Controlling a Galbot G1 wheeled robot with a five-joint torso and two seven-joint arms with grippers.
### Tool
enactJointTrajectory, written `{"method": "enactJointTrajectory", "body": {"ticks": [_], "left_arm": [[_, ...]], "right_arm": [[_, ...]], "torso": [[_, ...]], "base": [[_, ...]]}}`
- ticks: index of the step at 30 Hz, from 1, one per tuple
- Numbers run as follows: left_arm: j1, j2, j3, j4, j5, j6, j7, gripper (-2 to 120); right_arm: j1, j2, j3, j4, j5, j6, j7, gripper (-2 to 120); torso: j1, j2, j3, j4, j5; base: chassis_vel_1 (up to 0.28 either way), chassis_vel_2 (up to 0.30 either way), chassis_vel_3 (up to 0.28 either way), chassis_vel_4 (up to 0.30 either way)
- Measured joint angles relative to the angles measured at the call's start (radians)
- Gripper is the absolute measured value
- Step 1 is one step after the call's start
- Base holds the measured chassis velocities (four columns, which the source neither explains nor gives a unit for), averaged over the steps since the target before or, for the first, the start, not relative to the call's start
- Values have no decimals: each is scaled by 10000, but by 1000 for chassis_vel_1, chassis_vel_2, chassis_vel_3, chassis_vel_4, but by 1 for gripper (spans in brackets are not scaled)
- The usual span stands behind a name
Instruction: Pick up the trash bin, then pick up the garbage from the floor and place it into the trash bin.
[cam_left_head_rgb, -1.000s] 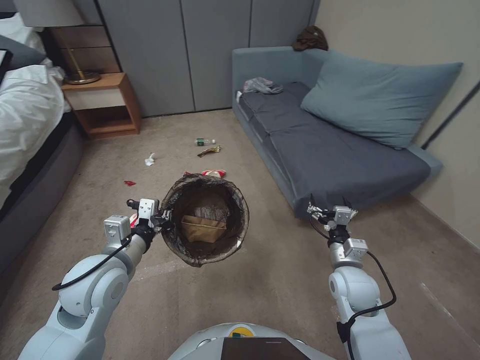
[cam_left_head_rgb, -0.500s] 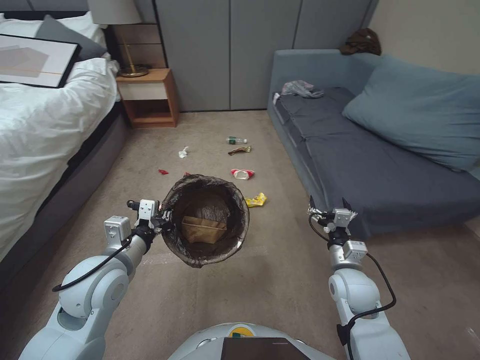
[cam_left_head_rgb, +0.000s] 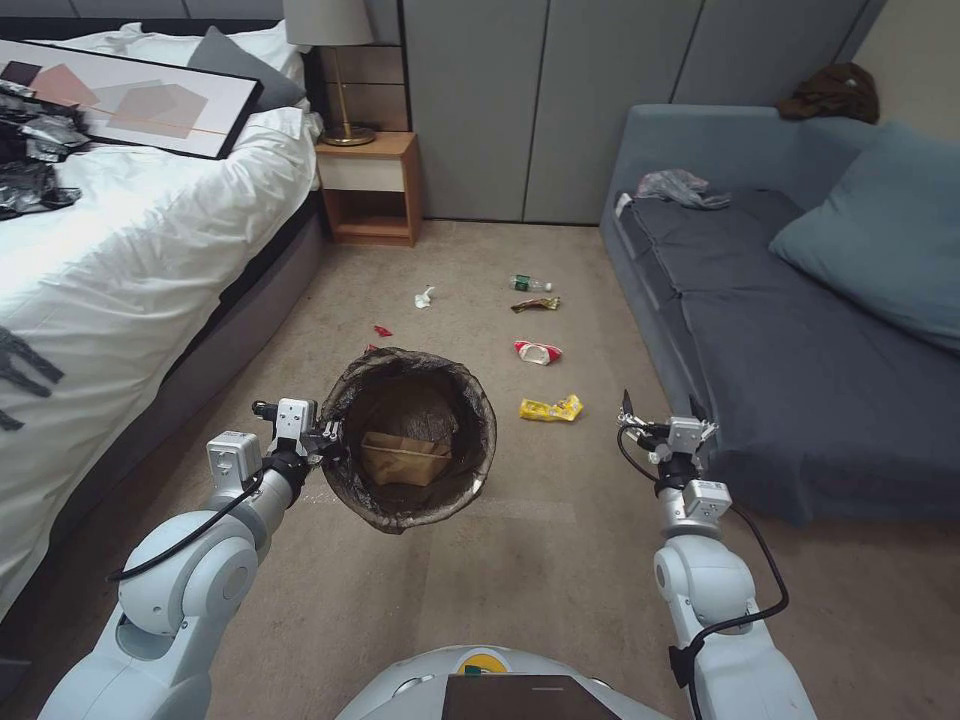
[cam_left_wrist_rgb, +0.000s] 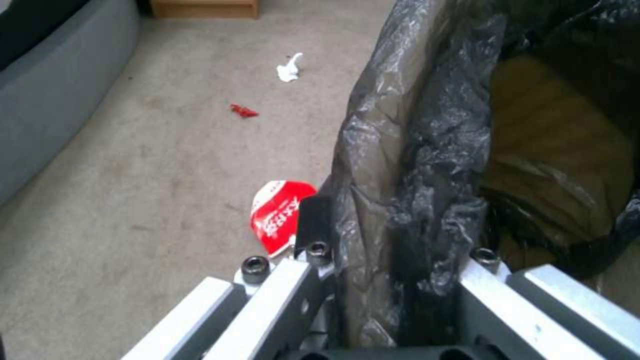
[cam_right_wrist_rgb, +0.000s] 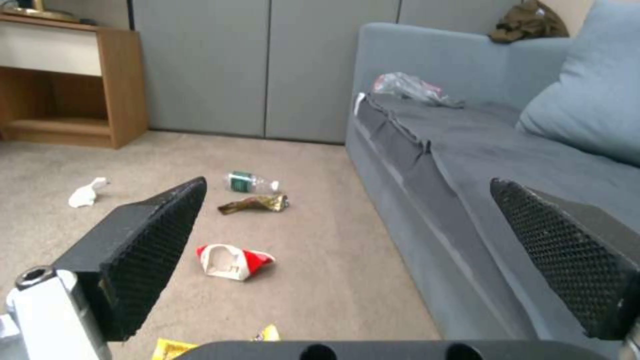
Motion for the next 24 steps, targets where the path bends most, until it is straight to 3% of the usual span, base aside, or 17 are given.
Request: {"method": "enactJointTrajectory", "body": {"ticks": [5,24], "left_arm": [[15,-41,-28,0,77,0,17,0],[112,-150,-25,-9,416,0,181,0]], "right_arm": [[-108,4,-1,-23,10,131,7,100],[-128,12,95,-298,842,1105,-1018,100]], "torso": [[0,0,0,-10,0],[0,0,0,-4,0]], "base": [[0,0,0,0],[0,0,0,0]]}}
